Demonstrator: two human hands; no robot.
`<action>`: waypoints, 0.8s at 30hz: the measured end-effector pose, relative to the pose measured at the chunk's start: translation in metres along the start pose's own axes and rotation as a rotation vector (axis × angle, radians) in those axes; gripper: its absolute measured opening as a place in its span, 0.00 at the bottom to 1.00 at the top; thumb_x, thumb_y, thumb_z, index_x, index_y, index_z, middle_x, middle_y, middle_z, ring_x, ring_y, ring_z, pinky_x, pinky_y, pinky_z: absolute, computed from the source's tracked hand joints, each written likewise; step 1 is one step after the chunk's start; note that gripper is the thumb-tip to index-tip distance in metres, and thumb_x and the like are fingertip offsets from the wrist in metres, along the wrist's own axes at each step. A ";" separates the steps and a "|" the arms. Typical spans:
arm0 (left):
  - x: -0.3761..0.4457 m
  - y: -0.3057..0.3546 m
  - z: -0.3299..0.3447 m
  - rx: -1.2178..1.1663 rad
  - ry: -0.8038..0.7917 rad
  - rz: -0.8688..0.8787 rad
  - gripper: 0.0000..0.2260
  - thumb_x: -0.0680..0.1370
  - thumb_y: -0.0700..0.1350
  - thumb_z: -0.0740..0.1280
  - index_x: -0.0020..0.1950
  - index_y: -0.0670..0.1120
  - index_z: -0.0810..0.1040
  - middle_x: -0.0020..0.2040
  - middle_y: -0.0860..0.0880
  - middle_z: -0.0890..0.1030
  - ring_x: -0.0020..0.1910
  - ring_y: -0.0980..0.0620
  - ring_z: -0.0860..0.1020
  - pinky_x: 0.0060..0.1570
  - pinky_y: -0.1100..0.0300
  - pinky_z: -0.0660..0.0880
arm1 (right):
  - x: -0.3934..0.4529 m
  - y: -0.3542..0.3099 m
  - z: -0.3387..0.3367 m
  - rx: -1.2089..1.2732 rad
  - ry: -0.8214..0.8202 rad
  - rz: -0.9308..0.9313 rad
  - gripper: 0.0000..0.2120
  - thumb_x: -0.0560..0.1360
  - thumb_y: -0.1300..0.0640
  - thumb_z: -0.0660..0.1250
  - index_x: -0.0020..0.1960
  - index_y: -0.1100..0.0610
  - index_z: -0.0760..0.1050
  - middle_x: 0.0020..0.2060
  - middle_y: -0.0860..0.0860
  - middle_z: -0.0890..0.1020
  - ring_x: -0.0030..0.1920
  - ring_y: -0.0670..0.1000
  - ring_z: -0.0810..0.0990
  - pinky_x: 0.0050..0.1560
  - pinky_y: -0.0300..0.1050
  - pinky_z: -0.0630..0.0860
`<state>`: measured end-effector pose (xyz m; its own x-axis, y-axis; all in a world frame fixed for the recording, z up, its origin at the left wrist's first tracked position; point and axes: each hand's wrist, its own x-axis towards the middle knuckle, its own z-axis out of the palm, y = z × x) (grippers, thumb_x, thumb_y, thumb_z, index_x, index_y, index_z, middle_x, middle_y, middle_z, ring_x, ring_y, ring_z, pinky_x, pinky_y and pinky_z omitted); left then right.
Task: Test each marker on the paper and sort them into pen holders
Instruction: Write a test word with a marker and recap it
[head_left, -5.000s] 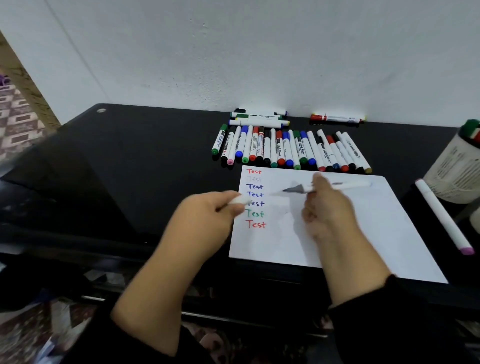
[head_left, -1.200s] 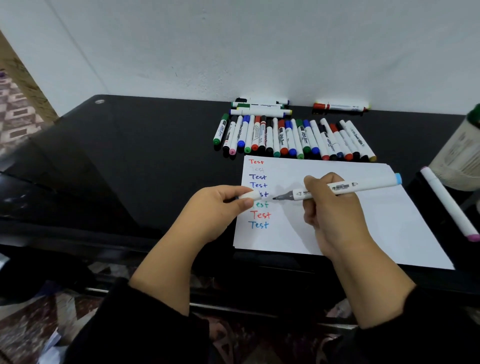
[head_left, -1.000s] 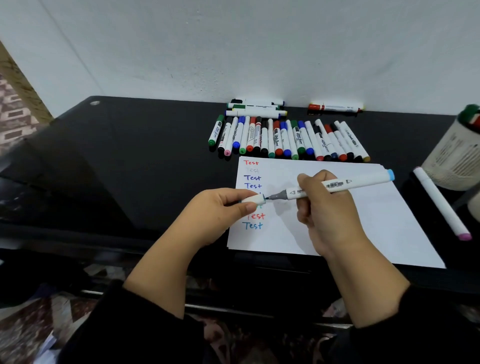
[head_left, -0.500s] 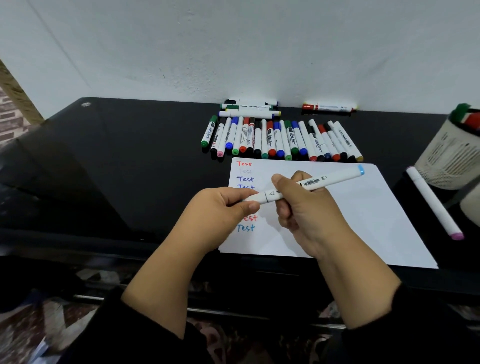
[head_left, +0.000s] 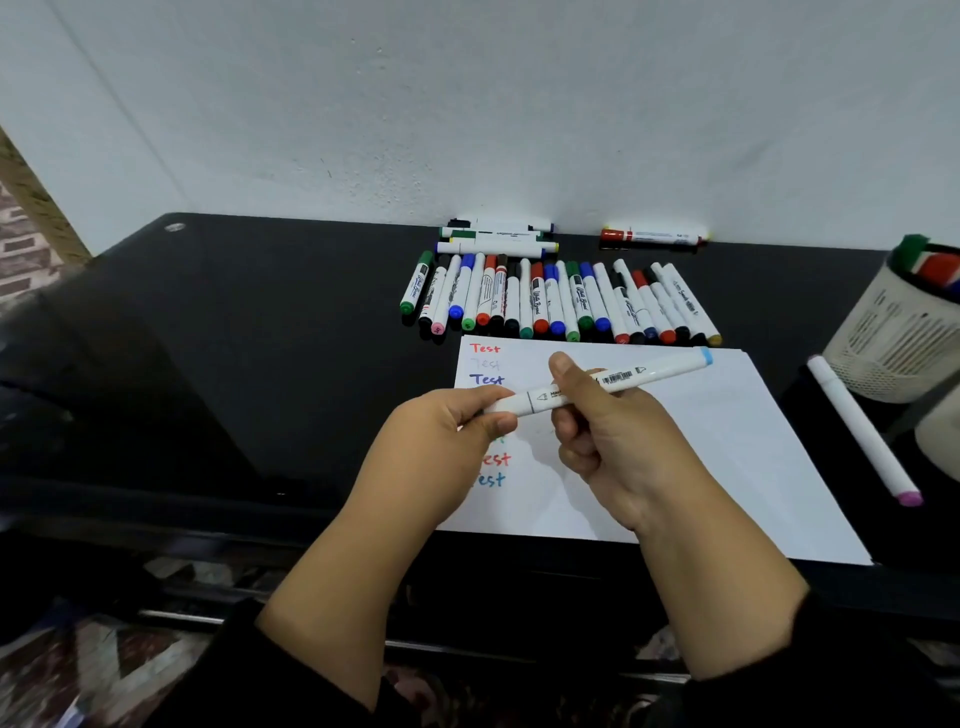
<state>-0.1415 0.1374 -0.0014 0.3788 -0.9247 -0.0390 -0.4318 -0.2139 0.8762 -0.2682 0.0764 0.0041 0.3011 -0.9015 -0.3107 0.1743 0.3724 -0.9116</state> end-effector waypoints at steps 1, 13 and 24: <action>0.001 -0.001 0.000 0.017 0.017 0.000 0.10 0.78 0.47 0.65 0.57 0.57 0.80 0.43 0.56 0.78 0.37 0.59 0.74 0.32 0.73 0.68 | 0.000 -0.002 -0.002 0.019 0.006 -0.003 0.12 0.74 0.53 0.69 0.35 0.57 0.75 0.22 0.51 0.72 0.22 0.45 0.63 0.24 0.36 0.61; 0.001 0.004 -0.003 0.108 0.027 -0.044 0.10 0.77 0.51 0.65 0.58 0.57 0.79 0.43 0.56 0.80 0.35 0.58 0.74 0.32 0.64 0.70 | 0.004 -0.003 -0.030 -1.013 0.129 -0.645 0.17 0.76 0.57 0.67 0.62 0.44 0.72 0.36 0.43 0.72 0.35 0.40 0.71 0.36 0.26 0.66; -0.004 0.042 0.015 -0.037 -0.097 0.082 0.21 0.76 0.55 0.65 0.68 0.58 0.70 0.56 0.60 0.75 0.58 0.56 0.73 0.56 0.61 0.68 | -0.004 -0.025 -0.051 -1.418 0.277 -0.949 0.07 0.73 0.61 0.69 0.51 0.59 0.77 0.40 0.53 0.79 0.40 0.56 0.77 0.34 0.45 0.72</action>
<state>-0.1735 0.1270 0.0285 0.2620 -0.9650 -0.0109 -0.4270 -0.1261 0.8954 -0.3214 0.0594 0.0143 0.4067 -0.7386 0.5377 -0.7594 -0.6005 -0.2505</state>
